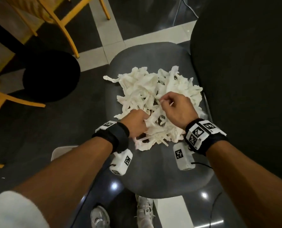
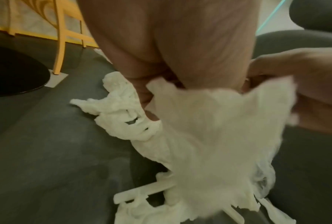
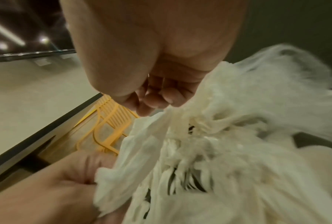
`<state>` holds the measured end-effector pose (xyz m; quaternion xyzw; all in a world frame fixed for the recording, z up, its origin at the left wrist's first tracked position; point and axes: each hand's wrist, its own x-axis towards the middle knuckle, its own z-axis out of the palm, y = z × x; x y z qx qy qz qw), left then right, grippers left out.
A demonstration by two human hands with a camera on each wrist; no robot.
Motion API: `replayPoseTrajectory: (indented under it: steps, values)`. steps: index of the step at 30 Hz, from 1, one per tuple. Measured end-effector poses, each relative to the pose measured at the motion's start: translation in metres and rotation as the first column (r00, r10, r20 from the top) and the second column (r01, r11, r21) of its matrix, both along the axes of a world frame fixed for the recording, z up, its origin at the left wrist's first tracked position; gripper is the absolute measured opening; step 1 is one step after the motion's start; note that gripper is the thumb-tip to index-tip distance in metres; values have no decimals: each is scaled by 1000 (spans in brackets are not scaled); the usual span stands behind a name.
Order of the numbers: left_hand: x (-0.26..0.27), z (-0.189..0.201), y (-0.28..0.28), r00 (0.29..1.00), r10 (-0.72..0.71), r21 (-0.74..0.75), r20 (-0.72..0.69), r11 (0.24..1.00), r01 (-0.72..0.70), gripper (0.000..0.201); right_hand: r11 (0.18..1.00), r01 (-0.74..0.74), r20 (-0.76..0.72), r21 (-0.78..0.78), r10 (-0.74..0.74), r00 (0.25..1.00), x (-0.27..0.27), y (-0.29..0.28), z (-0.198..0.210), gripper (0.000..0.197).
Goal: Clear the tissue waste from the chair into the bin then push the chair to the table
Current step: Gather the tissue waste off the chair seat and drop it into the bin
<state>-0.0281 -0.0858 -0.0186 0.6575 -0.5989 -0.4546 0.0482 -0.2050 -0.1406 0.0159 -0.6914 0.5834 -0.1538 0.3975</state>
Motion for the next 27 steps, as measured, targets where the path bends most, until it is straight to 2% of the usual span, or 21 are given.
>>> replayPoseTrajectory:
  steps: [2,5,7,9,11,12,13,14,15,16,17,19,21,23,25,26,27]
  values:
    - [13,12,6,992,95,40,-79,995,-92,16,990,-66,-51,-125,60,997,19,-15,2,18]
    - [44,20,11,946,298,102,-131,953,-286,30,936,-242,-215,-256,188,958,52,-41,-2,28]
    - [64,19,17,924,365,140,-113,927,-349,44,903,-366,-352,-223,276,894,78,-61,-9,47]
    - [80,17,27,938,344,169,-39,928,-333,60,875,-468,-505,-126,350,789,100,-80,-19,76]
    - [97,11,39,946,323,171,25,931,-323,59,872,-489,-580,1,399,710,112,-94,-31,104]
    - [105,8,45,938,343,152,45,926,-345,47,869,-492,-613,43,412,674,115,-98,-36,108]
    - [113,7,48,923,380,127,55,914,-384,27,863,-503,-660,54,409,631,114,-101,-39,98]
    - [119,8,52,901,431,97,57,896,-434,9,848,-530,-706,27,392,590,113,-104,-40,76]
    - [123,7,54,872,487,70,52,869,-490,10,832,-555,-732,-15,368,573,111,-105,-38,51]
    - [125,6,53,832,553,51,37,831,-554,16,829,-556,-728,-64,343,594,109,-105,-35,32]
    - [126,4,51,785,620,38,0,784,-619,21,836,-537,-699,-109,319,639,108,-104,-32,27]
    - [120,4,45,693,718,8,-67,694,-719,21,877,-458,-565,-141,308,765,104,-101,-22,30]
    - [110,2,33,654,752,-5,-81,656,-755,18,935,-336,-313,-111,288,905,100,-97,-11,32]
    - [92,-5,16,691,709,34,-138,701,-712,46,975,-220,-91,0,220,971,98,-92,1,33]
    - [71,-9,2,731,627,65,-269,770,-635,84,984,-135,28,112,133,991,99,-84,8,35]
    - [60,-14,-4,740,592,60,-318,792,-608,94,977,-129,78,170,117,990,99,-79,10,33]
    - [49,-11,-8,738,577,71,-350,802,-593,87,965,-149,110,215,128,986,101,-73,10,31]
